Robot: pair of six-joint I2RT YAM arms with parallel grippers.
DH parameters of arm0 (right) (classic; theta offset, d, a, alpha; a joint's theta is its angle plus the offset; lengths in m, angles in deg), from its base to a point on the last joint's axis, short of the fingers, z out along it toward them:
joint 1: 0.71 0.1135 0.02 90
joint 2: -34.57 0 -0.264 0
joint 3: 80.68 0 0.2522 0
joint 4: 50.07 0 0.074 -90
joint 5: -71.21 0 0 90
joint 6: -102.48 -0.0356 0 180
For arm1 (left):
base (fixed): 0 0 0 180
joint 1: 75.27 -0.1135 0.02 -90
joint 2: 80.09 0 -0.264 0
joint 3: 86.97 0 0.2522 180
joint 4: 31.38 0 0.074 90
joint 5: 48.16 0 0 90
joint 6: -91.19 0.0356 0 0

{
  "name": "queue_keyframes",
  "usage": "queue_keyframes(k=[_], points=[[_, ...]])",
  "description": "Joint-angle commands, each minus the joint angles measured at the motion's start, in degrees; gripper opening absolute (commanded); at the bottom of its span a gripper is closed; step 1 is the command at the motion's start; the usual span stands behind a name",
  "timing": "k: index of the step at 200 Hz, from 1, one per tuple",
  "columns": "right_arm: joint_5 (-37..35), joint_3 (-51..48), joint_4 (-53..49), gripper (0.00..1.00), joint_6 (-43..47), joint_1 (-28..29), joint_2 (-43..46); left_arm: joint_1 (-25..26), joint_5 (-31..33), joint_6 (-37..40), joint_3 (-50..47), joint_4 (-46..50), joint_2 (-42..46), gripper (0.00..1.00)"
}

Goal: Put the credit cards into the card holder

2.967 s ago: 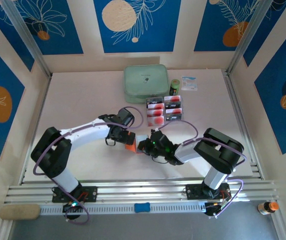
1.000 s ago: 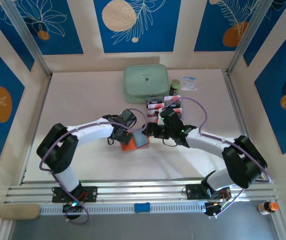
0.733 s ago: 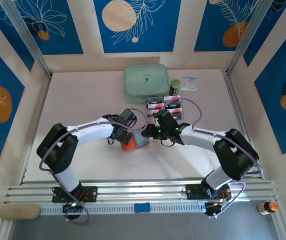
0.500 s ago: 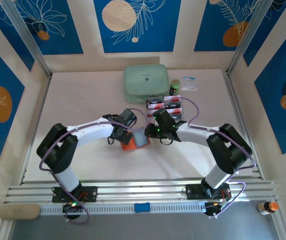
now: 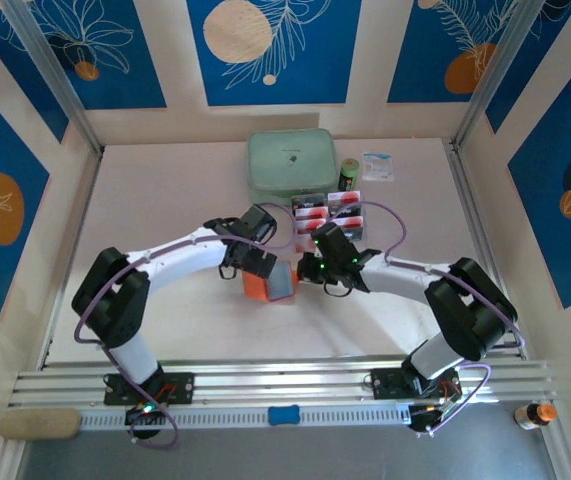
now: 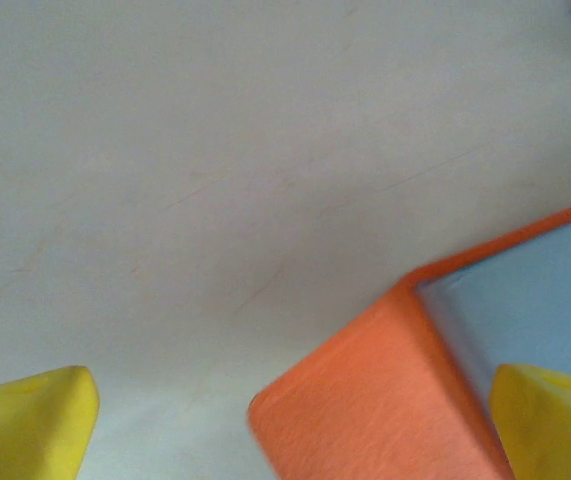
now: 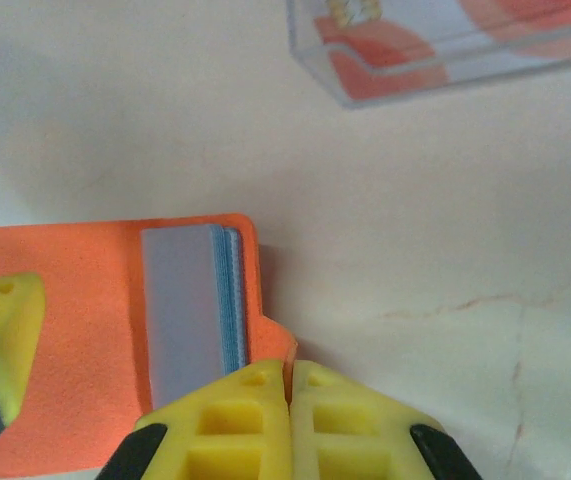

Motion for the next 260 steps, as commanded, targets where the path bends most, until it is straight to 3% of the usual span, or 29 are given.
queue_keyframes(k=[1, 51, 78, 103, 140, 184, 260], points=[[-1.6, -1.5, 1.1, 0.00, -3.3, 1.5, 2.0, 0.0, -7.1, -4.9, 2.5, 0.4, 3.1, 1.00], [-3.4, -3.8, 2.3, 0.00, -6.5, 3.2, 2.6, 0.6, -22.7, -22.1, -4.3, -14.5, 9.2, 1.00], [-4.8, -6.1, 3.3, 0.00, -8.6, 3.5, 3.6, 2.5, -24.5, -33.5, -14.1, -26.9, 13.9, 1.00], [-5.7, -7.5, 4.2, 0.00, -10.0, 3.6, 4.6, 5.8, -24.7, -39.0, -19.3, -35.3, 14.0, 1.00], [-6.2, -7.7, 4.1, 0.00, -10.6, 3.9, 5.2, 8.7, -23.9, -40.3, -19.5, -37.5, 10.8, 1.00], [-7.5, -9.3, 4.4, 0.00, -11.9, 4.0, 7.0, 8.9, -18.8, -37.1, -18.9, -31.8, 13.0, 1.00], [-7.8, -10.2, 4.5, 0.00, -13.1, 4.0, 8.7, 3.2, -15.3, -30.5, -20.4, -23.7, 16.9, 1.00]])
